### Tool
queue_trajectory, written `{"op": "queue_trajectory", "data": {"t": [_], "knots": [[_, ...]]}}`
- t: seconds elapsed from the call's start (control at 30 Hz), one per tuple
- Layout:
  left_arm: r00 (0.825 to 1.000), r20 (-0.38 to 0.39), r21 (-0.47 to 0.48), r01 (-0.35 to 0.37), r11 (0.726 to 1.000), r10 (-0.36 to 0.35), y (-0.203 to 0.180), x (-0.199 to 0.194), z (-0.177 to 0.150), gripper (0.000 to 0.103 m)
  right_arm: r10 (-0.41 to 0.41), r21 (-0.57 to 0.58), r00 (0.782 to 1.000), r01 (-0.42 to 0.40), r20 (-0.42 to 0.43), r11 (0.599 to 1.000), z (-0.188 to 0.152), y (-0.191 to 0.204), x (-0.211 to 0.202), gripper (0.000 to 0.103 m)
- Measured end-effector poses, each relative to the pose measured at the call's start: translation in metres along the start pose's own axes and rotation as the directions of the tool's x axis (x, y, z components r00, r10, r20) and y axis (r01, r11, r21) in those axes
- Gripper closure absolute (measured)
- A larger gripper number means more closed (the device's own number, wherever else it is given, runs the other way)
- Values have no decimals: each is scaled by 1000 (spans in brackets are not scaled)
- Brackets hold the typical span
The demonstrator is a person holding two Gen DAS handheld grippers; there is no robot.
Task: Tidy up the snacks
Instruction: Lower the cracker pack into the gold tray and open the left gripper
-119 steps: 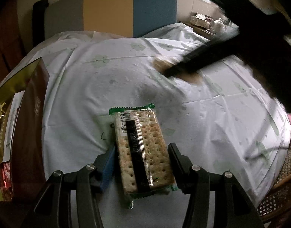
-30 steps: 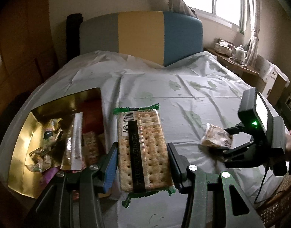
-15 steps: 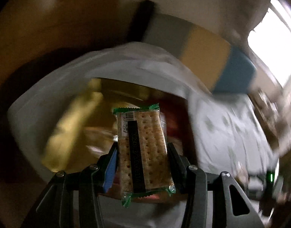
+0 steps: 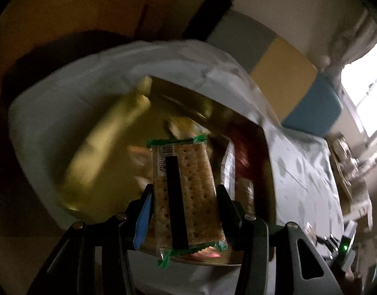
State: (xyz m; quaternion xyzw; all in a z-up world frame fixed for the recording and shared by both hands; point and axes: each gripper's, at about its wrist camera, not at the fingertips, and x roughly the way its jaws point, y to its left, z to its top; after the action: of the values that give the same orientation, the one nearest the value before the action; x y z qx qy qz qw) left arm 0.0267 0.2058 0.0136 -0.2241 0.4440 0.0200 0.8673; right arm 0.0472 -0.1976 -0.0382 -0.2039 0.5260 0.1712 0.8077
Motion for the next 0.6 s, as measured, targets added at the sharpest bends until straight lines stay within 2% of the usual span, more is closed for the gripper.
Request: {"op": "queue_trajectory", "data": {"t": [0.17, 0.33, 0.43, 0.47, 0.6], "knots": [[998, -59, 49, 21, 999, -18, -24, 28, -2, 53, -10, -9, 1000, 10, 1, 1000, 0, 2, 0, 43], [993, -103, 107, -45, 993, 56, -31, 60, 0, 53, -17, -19, 1000, 17, 3, 1000, -1, 3, 0, 43], [992, -96, 99, -76, 992, 86, -28, 60, -2, 50, -20, -24, 1000, 20, 4, 1000, -1, 2, 0, 43], [992, -87, 107, -86, 991, 96, -29, 58, -3, 46, -21, -25, 1000, 21, 4, 999, -1, 3, 0, 43], [988, -41, 151, -140, 979, 148, -31, 46, -8, 45, -24, -32, 1000, 24, 5, 999, -1, 5, -1, 43]]}}
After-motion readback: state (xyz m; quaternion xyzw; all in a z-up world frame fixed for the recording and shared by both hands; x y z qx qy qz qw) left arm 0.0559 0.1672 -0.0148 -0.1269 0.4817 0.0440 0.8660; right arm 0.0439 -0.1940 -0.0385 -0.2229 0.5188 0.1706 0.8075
